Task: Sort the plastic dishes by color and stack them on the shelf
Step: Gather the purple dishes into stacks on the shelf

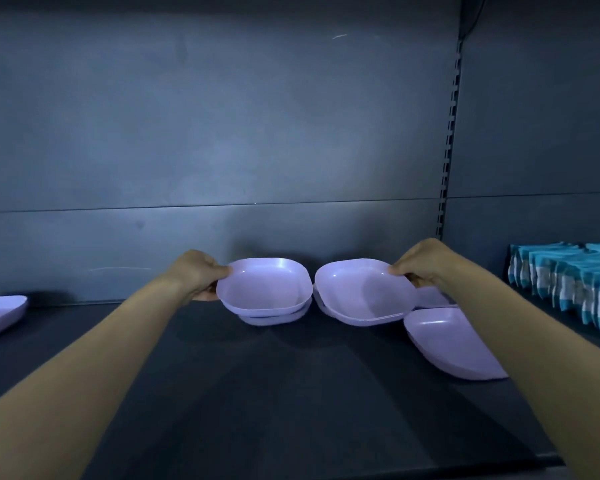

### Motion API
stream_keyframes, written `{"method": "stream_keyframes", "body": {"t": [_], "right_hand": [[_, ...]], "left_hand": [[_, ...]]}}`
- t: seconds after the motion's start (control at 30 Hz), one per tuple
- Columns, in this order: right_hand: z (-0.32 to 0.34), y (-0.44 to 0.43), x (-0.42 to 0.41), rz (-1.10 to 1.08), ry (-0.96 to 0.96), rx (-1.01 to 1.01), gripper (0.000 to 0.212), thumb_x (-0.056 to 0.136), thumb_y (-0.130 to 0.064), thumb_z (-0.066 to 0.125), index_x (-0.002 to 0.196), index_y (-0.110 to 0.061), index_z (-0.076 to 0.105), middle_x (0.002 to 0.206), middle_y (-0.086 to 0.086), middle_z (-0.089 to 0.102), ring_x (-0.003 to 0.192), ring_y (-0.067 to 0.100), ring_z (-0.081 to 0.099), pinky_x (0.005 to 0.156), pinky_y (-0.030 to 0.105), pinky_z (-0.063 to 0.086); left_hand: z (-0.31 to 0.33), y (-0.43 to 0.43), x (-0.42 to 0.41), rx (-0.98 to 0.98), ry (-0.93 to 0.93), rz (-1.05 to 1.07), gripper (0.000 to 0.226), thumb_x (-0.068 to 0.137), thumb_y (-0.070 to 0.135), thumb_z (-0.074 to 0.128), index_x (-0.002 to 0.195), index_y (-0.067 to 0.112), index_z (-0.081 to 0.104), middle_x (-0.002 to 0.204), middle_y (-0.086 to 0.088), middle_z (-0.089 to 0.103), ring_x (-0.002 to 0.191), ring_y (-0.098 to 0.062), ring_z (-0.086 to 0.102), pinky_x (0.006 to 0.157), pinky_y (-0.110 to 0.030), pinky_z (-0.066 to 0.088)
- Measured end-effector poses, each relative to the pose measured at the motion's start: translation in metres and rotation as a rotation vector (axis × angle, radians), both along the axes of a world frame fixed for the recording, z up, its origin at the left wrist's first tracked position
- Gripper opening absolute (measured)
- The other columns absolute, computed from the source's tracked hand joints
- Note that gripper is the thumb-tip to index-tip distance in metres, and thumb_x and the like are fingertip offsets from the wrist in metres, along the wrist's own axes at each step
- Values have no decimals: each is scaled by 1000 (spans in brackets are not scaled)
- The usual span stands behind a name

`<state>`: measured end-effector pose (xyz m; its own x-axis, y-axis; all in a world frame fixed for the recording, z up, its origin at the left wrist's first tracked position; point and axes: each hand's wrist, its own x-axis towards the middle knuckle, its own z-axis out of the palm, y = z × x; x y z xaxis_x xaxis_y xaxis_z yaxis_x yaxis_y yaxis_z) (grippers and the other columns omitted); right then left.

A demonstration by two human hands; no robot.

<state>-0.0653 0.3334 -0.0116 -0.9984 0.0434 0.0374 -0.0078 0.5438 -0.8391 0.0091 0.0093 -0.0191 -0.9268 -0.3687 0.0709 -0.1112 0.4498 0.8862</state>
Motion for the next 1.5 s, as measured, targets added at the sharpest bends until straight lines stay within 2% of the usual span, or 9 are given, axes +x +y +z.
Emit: {"method": "stream_keyframes", "body": {"t": [0.17,0.3,0.4,0.5,0.6,0.87,1.03,1.2,1.5], "right_hand": [[-2,-14,-34,-58,-30,89,10,76,4,70,73,5,61,61,12,51,51,21,48,51,25,44],[-13,-19,-63,-97,-26,152,18,74,2,72,65,0,57,61,12,55,54,23,52,70,34,54],[-18,-21,-73,-94,-15,232,22,76,-4,71,60,-4,55,55,10,54,52,22,51,70,32,51],[-21,-27,-74,-70,-6,297,8,78,-7,69,75,1,69,62,11,59,62,24,57,76,31,51],[-29,-28,-77,-32,-3,358,26,79,-7,67,98,11,70,64,11,59,60,22,54,77,31,50],[-36,-25,-77,-7,25,458,23,77,-11,67,91,7,72,74,13,60,69,21,52,77,29,49],[-24,-17,-64,99,93,542,29,81,-23,70,98,0,71,105,13,68,92,29,62,80,32,50],[-11,-5,-29,204,116,922,42,89,-36,56,119,-6,60,123,9,60,111,28,55,91,34,45],[-13,57,30,231,157,1095,48,89,-45,52,125,-13,55,126,4,56,114,25,53,96,40,46]], "left_hand": [[-16,-2,-46,-66,-22,8,35,88,11,60,59,9,40,57,-11,45,31,-10,53,40,-16,52],[-27,-4,-66,-139,-40,17,40,88,8,58,54,9,38,54,-11,44,26,-7,49,38,-16,51],[-29,-6,-71,-259,-55,53,46,87,9,57,48,11,32,30,-2,40,20,-4,43,30,-10,36],[-35,-9,-74,-368,-72,63,50,86,11,57,44,13,30,19,1,32,19,-2,40,30,-7,30],[-42,-9,-76,-484,-70,67,51,83,11,57,40,13,31,19,0,32,27,-6,39,36,-13,32],[-52,-12,-80,-566,-97,31,51,83,19,58,40,12,33,21,2,35,34,-12,40,46,-21,35],[-35,-15,-76,-677,-143,26,43,83,32,58,50,9,46,53,-7,53,64,-28,58,65,-28,47],[-5,9,-57,-955,-140,-22,37,91,37,46,101,5,62,114,-13,60,106,-31,56,77,-30,42],[12,109,-7,-1081,-14,-165,37,96,35,39,99,5,60,108,-12,62,92,-28,52,74,-32,42]]}}
